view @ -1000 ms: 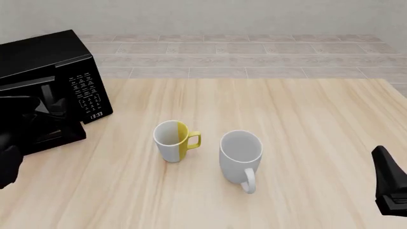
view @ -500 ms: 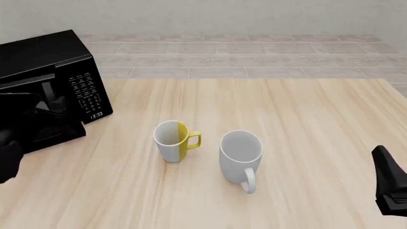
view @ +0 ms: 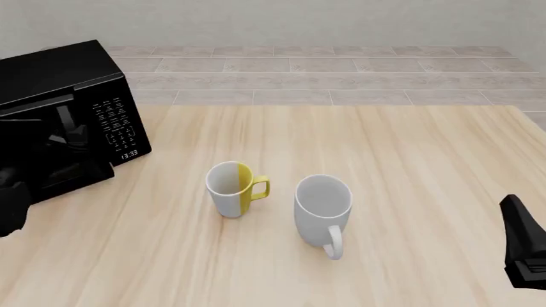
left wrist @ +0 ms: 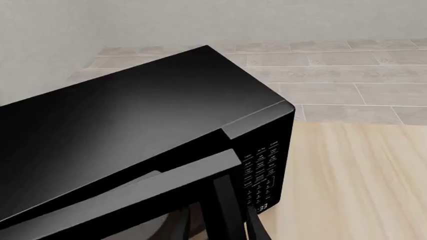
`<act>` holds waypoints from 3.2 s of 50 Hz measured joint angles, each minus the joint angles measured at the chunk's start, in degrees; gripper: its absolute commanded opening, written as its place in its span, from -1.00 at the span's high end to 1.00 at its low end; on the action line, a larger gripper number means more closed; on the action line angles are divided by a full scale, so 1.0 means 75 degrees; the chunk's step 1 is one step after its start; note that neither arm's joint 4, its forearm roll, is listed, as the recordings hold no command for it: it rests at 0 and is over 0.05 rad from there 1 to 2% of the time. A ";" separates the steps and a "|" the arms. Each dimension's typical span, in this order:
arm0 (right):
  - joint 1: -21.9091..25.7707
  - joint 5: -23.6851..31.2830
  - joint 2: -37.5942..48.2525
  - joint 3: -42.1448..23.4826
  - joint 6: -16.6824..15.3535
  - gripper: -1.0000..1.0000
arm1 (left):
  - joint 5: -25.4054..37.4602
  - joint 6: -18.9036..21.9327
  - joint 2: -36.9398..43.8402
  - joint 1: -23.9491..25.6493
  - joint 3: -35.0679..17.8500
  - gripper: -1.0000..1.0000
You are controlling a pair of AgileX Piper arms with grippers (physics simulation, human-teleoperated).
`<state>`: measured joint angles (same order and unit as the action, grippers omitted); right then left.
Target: Close the microwave.
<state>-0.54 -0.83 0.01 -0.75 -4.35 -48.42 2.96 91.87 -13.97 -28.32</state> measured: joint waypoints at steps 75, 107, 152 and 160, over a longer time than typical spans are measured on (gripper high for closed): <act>-0.0020 0.0013 0.0000 -0.0021 -0.0026 -1.00 | 0.0474 -0.0348 0.0436 -0.0280 -0.0796 -1.00; 0.0076 0.0011 0.0001 0.0042 -0.0047 -1.00 | 0.0357 -0.0011 -0.1258 0.0126 0.0586 -1.00; 0.0156 0.0011 0.0001 0.0021 -0.0038 -1.00 | 0.3207 -0.0188 -0.6442 0.1386 0.2059 -1.00; 0.0150 -0.0002 0.0001 0.0027 -0.0032 -1.00 | 0.4012 -0.0262 -0.7466 0.1565 0.2174 -1.00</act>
<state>0.58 -0.85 0.01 -0.55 -4.59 -18.33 1.00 35.87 -2.23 -12.01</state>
